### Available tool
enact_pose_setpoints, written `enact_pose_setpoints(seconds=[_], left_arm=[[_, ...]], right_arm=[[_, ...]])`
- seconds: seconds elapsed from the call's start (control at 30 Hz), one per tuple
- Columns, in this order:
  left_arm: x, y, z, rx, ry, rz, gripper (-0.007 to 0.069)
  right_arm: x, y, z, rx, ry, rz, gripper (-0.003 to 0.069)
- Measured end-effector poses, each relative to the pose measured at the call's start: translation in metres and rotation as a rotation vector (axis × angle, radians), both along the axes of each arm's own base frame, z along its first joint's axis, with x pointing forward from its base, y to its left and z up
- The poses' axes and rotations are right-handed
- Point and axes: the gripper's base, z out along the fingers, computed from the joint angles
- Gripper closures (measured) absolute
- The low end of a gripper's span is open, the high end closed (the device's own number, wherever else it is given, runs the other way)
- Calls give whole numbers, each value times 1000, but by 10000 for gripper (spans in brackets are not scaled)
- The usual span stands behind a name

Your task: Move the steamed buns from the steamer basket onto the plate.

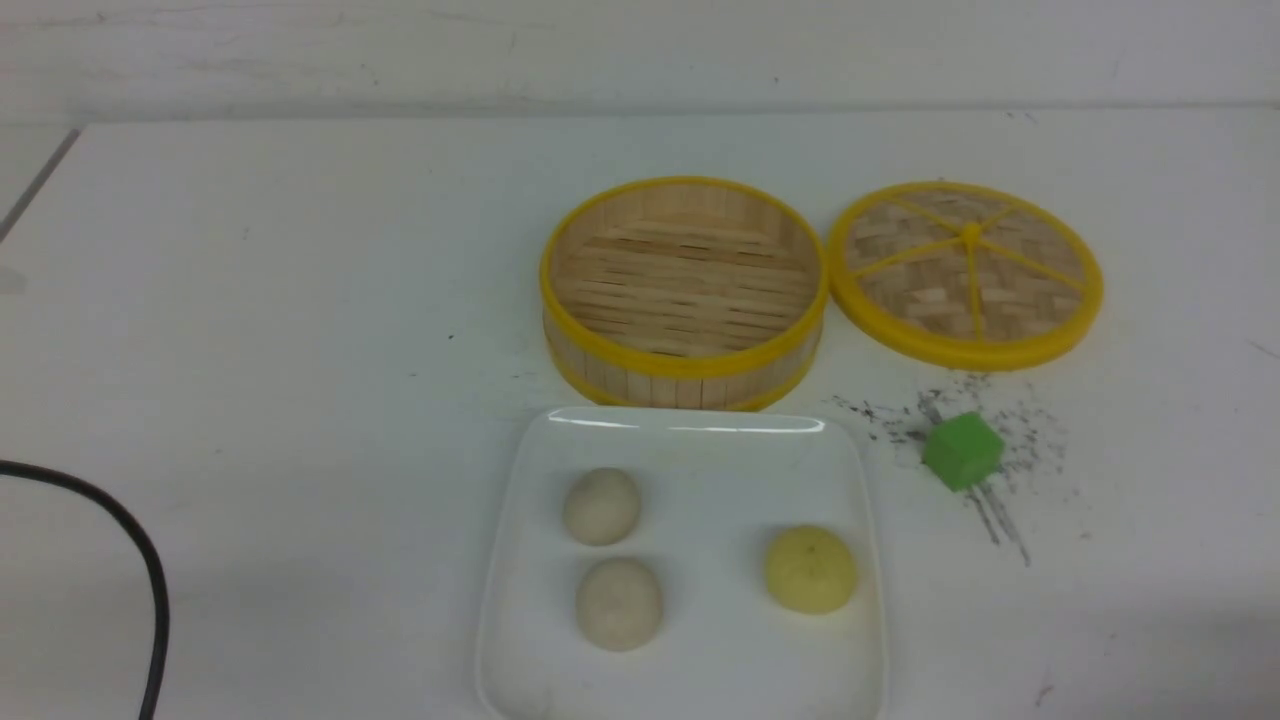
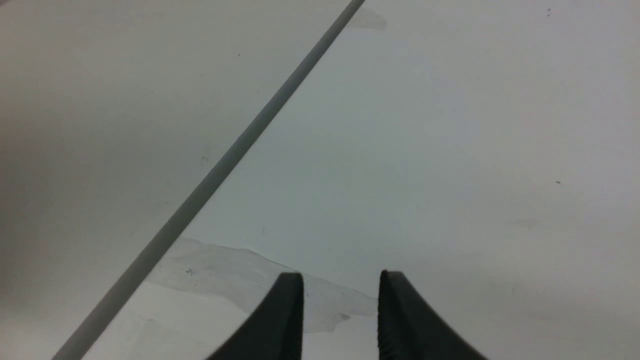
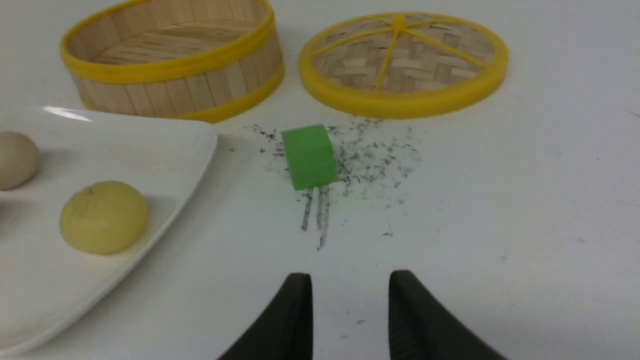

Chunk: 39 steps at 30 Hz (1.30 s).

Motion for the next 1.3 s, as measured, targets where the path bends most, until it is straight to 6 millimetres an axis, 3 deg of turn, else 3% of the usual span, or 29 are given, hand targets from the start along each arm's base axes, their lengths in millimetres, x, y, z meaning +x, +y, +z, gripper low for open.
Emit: enact_pose_setpoints(seconds=[0.9, 1.3], left_arm=[[-1, 2, 0, 8, 9, 18, 381], [-2, 3, -1, 16, 19, 37, 381]], right_arm=[[-6, -6, -8, -154, 48, -12, 419], [-6, -19, -8, -105, 71, -270, 419]])
